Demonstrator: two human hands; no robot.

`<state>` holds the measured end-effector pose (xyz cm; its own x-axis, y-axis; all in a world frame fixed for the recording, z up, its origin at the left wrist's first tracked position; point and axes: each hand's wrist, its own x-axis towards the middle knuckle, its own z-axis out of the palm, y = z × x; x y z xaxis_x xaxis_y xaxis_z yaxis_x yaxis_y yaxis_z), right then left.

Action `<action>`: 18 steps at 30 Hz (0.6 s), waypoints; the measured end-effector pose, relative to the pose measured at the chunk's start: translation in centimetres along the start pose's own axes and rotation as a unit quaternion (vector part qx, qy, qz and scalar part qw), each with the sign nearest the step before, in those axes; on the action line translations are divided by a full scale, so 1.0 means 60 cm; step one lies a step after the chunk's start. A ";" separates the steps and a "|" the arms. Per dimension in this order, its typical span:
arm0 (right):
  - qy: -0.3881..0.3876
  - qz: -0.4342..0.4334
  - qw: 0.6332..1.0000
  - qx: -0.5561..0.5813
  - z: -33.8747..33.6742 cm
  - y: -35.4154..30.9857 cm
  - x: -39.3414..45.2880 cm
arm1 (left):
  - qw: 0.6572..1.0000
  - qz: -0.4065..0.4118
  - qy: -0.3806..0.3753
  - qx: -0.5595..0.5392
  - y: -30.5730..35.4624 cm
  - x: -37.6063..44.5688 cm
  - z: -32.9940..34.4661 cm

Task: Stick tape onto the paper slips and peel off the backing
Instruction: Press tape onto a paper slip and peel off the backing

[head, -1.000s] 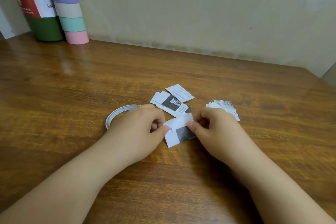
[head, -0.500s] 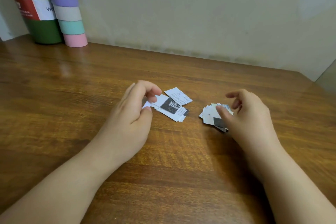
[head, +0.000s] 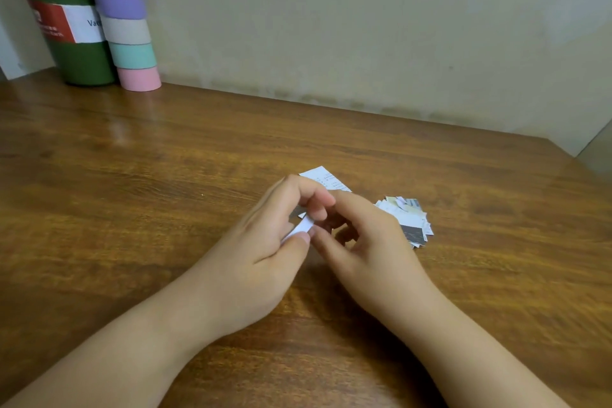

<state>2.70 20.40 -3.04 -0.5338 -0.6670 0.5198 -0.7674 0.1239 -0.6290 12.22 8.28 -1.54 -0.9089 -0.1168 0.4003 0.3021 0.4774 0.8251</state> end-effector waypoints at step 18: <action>0.084 0.039 0.995 0.043 -0.020 -0.004 -0.002 | 0.996 -0.064 0.066 0.011 -0.014 0.008 -0.008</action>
<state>2.51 21.32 -2.25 -0.6482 -0.5240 0.5525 -0.6921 0.1027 -0.7145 11.68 7.41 -1.86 -0.8937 -0.2903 0.3421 0.1780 0.4705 0.8642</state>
